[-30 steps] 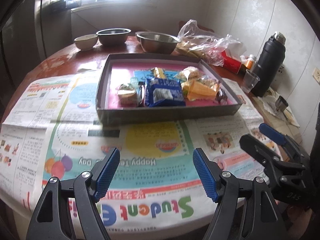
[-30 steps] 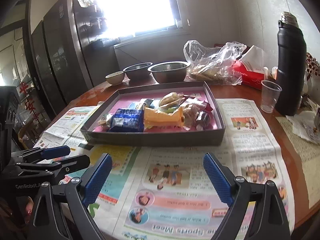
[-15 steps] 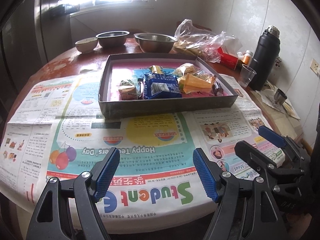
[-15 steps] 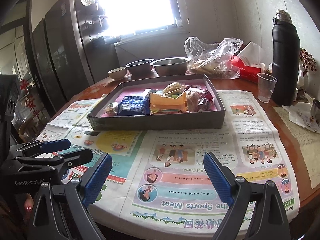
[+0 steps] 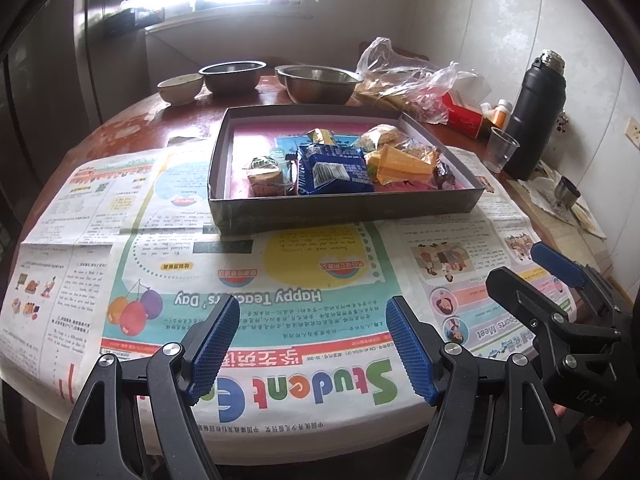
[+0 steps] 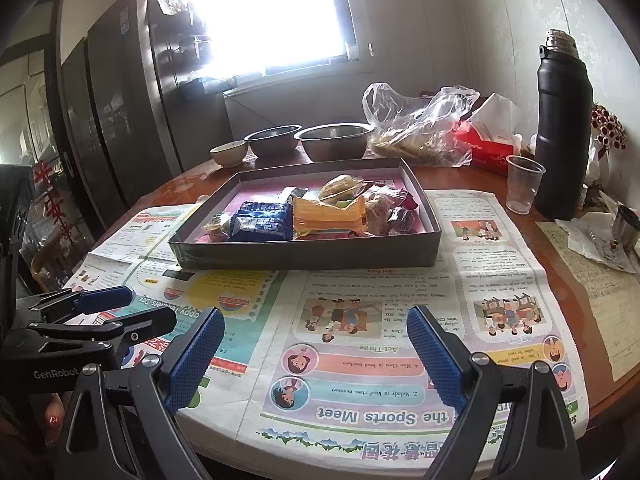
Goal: Organize snacks
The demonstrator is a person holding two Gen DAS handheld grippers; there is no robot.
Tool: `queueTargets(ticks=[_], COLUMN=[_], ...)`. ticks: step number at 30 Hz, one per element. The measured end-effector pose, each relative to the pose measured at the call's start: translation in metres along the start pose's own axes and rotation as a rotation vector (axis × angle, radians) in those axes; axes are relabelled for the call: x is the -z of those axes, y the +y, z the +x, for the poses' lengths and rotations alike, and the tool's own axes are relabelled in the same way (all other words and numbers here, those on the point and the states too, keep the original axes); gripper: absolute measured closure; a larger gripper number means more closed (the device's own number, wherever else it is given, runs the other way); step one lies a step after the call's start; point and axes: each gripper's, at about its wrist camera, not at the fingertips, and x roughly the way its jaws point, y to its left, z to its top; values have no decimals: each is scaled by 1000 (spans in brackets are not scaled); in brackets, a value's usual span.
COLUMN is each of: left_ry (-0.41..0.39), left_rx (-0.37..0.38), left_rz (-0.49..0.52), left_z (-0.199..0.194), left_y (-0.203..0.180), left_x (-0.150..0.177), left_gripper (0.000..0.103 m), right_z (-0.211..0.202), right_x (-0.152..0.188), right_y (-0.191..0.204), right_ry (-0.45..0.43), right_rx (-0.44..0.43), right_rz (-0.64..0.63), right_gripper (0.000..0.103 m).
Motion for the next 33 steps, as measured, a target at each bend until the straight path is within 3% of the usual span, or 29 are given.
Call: queueTargets(ticks=[33], left_ry=[18], left_rx=[-18], left_rz=[4], left_z=[5], left_y=[3], left_x=[3], left_gripper=[26], right_z=[7], right_x=[2], right_y=[1], right_ry=[19], right_rx=[4], right_rz=[0], right_gripper=[10])
